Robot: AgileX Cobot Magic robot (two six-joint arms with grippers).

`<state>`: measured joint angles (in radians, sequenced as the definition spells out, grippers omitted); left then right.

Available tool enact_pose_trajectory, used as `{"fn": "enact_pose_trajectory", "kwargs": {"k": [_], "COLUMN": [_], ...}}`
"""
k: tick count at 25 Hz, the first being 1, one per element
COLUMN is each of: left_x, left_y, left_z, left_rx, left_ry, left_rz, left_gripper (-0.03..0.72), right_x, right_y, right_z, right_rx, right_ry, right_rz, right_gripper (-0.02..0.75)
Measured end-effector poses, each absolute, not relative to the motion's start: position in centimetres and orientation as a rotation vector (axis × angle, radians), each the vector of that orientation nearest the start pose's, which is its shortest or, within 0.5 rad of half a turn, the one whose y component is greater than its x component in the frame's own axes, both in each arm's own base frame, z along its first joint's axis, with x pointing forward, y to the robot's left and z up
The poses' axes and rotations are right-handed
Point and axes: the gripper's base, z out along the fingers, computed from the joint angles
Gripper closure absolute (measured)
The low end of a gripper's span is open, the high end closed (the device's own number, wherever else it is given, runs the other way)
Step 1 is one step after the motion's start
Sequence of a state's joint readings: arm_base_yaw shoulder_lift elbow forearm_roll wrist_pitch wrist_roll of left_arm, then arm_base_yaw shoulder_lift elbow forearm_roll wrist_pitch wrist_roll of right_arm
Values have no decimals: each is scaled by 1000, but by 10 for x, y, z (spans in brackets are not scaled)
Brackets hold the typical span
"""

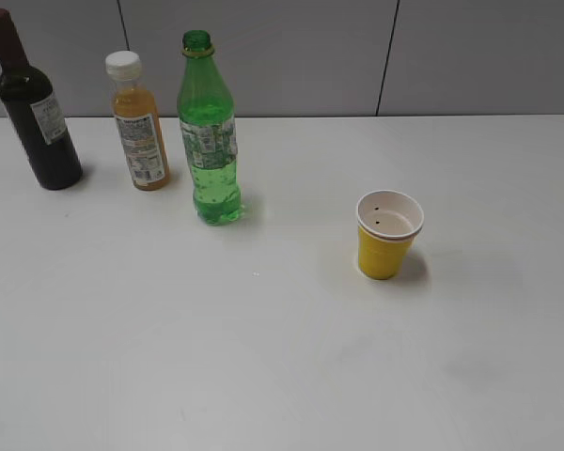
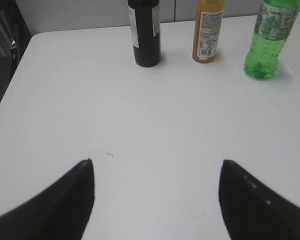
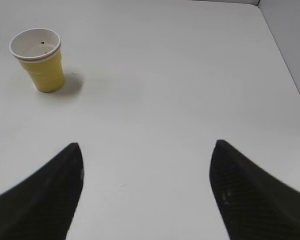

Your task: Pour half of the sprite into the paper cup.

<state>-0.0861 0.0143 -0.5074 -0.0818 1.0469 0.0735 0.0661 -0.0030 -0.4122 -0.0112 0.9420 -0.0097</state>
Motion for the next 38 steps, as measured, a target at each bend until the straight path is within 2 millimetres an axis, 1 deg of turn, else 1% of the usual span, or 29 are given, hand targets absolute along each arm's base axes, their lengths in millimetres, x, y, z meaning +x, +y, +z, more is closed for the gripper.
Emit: {"fn": "enact_pose_trajectory", "kwargs": {"k": [16, 19, 22, 25, 32, 38], "left_x": [-4, -4, -4, -4, -4, -4], "left_y": [-6, -6, -6, -6, -6, -6], "left_z": [281, 281, 281, 281, 281, 281], "left_rx": [165, 165, 165, 165, 165, 165], "left_ry": [2030, 2030, 2030, 2030, 2030, 2030], "left_rz": [-106, -106, -106, -106, -106, -106], "left_gripper": [99, 99, 99, 99, 99, 99], "right_x": [9, 9, 11, 13, 35, 59], "right_y": [0, 0, 0, 0, 2, 4], "right_z": [263, 271, 280, 285, 295, 302], "right_rx": [-77, -75, -88, -97, -97, -97], "right_ry": [2006, 1947, 1853, 1797, 1768, 1752], "right_rz": [23, 23, 13, 5, 16, 15], "right_gripper": [146, 146, 146, 146, 146, 146]}}
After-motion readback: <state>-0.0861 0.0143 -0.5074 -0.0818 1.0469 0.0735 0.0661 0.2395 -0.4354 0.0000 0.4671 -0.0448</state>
